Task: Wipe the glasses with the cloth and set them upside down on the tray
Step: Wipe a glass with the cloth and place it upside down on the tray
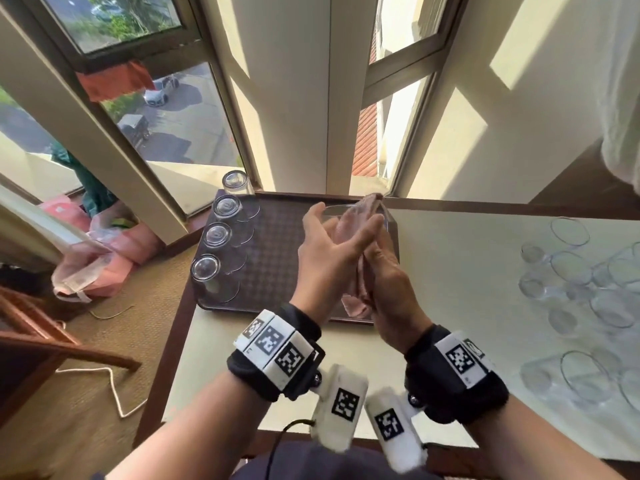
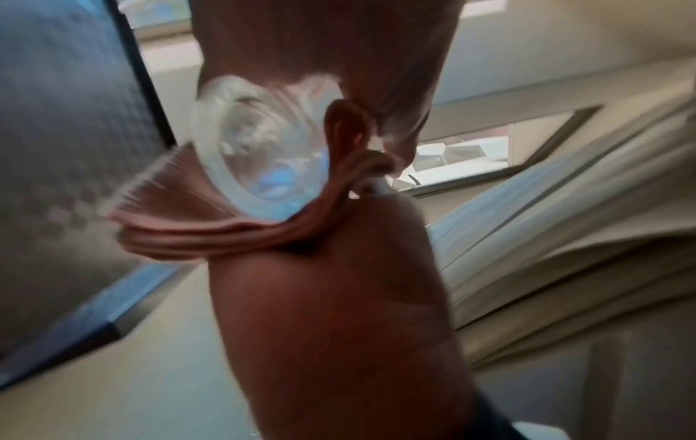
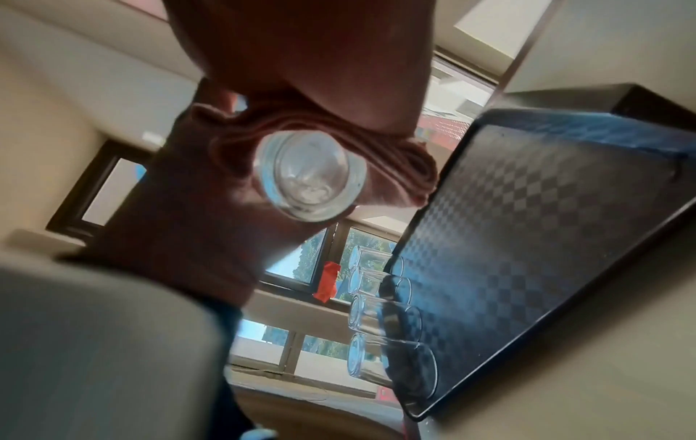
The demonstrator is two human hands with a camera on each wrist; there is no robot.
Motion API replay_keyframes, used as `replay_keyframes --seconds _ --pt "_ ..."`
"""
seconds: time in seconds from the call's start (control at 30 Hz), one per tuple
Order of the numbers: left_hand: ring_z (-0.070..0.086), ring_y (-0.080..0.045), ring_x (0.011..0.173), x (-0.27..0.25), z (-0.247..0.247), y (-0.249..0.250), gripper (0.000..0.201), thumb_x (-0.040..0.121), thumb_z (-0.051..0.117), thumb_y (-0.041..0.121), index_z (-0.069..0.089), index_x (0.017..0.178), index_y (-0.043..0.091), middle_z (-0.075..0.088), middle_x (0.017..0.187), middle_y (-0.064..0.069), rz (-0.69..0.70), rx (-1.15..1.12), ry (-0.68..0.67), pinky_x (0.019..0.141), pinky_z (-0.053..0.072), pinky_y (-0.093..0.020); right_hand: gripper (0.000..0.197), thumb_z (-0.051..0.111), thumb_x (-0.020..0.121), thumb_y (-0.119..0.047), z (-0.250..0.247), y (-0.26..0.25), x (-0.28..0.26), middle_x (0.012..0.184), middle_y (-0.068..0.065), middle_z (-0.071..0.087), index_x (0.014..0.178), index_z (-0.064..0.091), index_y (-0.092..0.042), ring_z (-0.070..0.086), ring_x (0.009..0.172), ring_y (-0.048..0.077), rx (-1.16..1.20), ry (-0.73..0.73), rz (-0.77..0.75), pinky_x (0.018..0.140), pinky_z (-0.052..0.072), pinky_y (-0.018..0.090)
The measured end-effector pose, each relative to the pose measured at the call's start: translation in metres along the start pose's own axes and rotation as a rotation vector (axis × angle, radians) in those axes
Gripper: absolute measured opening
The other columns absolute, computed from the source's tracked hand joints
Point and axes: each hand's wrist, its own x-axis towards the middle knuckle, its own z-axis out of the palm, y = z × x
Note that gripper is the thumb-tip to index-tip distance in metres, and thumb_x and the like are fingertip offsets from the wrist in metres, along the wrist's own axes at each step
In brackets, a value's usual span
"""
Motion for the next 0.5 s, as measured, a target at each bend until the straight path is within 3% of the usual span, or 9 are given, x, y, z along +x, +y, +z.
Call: replay_keyframes --seconds 0.07,0.13,0.2,0.3,0.37,0.43,0.5 --pt "0.068 -0.019 0.113 -0.001 -0.001 -0.001 0.099 0.058 0.084 0.051 0.040 0.140 0.017 0.066 0.126 -0.006 0.003 -0.140 -0.059 0.097 0.056 -0.041 0.046 0.030 0.107 -0.028 -0.002 -0.003 -0.001 0.141 0.021 0.053 0.149 0.036 -0.009 0.057 0.127 0.029 0.148 0.002 0.039 0.100 0.053 0.039" --pt "0.069 -0.020 0.110 0.004 -0.004 0.000 0.080 0.062 0.086 0.039 0.052 0.129 0.013 0.069 0.119 -0.006 -0.035 -0.286 -0.161 0.093 0.056 -0.036 0.050 0.033 0.106 -0.034 -0.006 -0.010 -0.002 0.135 0.020 0.057 0.147 0.041 -0.007 0.058 0.122 0.030 0.294 0.011 0.157 0.102 0.050 0.042" --pt "0.069 -0.021 0.107 0.007 -0.009 -0.001 0.081 0.058 0.091 0.047 0.058 0.125 0.014 0.071 0.114 -0.004 -0.070 -0.367 -0.258 0.090 0.055 -0.036 0.050 0.035 0.102 -0.039 -0.009 -0.014 -0.003 0.120 0.016 0.065 0.138 0.052 -0.008 0.063 0.109 0.027 0.335 -0.001 0.240 0.096 0.053 0.040" --pt "0.064 -0.024 0.120 0.011 -0.017 -0.007 0.089 0.055 0.087 0.066 0.061 0.127 0.022 0.068 0.127 -0.005 -0.080 -0.344 -0.308 0.100 0.052 -0.044 0.050 0.036 0.099 -0.042 -0.012 -0.019 -0.002 0.111 0.013 0.068 0.129 0.058 -0.008 0.065 0.100 0.024 0.304 -0.028 0.276 0.090 0.056 0.036" --pt "0.062 -0.015 0.123 0.015 -0.024 -0.006 0.074 0.060 0.085 0.063 0.065 0.125 0.035 0.068 0.129 0.003 -0.070 -0.249 -0.315 0.101 0.051 -0.034 0.047 0.035 0.102 -0.039 -0.013 -0.020 -0.002 0.116 0.013 0.067 0.133 0.056 -0.011 0.065 0.103 0.025 0.268 -0.011 0.253 0.087 0.058 0.036" --pt "0.058 -0.011 0.126 0.016 -0.025 0.002 0.078 0.072 0.084 0.041 0.052 0.143 0.032 0.062 0.137 0.002 -0.083 -0.195 -0.238 0.092 0.049 -0.023 0.039 0.031 0.107 -0.031 -0.014 -0.016 0.001 0.130 0.010 0.063 0.141 0.046 -0.019 0.068 0.106 0.019 0.069 0.029 0.130 0.080 0.059 0.031" --pt "0.052 -0.020 0.132 0.013 -0.018 0.006 0.077 0.087 0.070 0.020 0.031 0.154 0.019 0.050 0.145 -0.006 -0.087 -0.167 -0.180 0.093 0.049 -0.028 0.041 0.032 0.109 -0.028 -0.010 -0.010 0.004 0.139 0.007 0.056 0.149 0.033 -0.026 0.068 0.105 0.008 -0.196 0.029 0.010 0.081 0.057 0.027"
